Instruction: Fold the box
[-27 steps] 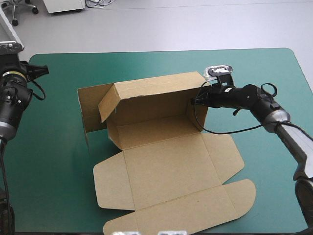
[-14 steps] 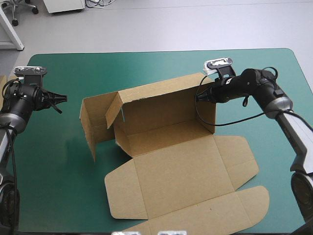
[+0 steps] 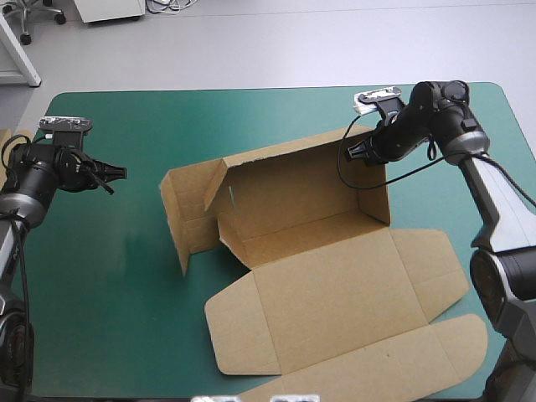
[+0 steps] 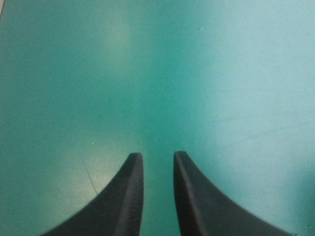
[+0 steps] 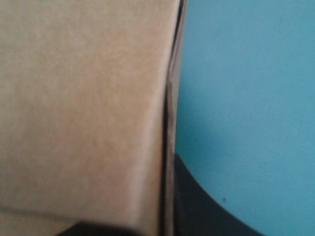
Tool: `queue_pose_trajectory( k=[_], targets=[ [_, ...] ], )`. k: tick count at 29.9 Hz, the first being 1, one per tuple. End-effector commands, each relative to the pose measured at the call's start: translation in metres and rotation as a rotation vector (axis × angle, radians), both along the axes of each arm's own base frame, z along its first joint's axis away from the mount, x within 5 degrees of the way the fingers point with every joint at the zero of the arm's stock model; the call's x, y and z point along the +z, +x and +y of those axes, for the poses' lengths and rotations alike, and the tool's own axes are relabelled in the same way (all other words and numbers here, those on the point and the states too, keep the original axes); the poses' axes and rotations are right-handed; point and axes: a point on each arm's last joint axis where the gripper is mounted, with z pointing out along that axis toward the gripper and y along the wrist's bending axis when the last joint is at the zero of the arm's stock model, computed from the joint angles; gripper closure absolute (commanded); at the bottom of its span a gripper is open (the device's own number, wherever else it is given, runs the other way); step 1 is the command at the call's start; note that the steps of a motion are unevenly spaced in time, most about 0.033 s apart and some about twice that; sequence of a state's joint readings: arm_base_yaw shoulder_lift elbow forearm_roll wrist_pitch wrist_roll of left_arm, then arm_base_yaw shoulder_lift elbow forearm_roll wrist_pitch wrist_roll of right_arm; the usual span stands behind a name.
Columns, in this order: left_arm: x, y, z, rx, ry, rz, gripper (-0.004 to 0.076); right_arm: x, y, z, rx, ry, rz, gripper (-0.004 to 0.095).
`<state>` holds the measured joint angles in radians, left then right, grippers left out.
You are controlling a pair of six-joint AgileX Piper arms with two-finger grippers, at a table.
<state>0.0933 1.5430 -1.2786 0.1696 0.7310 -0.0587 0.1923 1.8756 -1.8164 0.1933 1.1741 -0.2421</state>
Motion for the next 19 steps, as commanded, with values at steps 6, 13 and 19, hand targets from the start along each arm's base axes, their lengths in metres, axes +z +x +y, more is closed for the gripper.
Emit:
queue_pose_trajectory(
  k=[6,13,19],
  targets=[
    [0.022,-0.005,-0.003,-0.048,0.009,-0.068,0.0567,0.020,0.022,0.002,-0.010,0.020,-0.054,0.0881],
    [0.021,-0.005,-0.003,-0.053,0.009,-0.065,0.0568,0.045,0.027,0.002,0.000,0.024,-0.198,0.0523],
    [0.021,-0.005,-0.003,-0.055,0.010,-0.058,0.0567,0.060,0.024,0.001,-0.007,0.041,-0.221,0.0262]
  ],
)
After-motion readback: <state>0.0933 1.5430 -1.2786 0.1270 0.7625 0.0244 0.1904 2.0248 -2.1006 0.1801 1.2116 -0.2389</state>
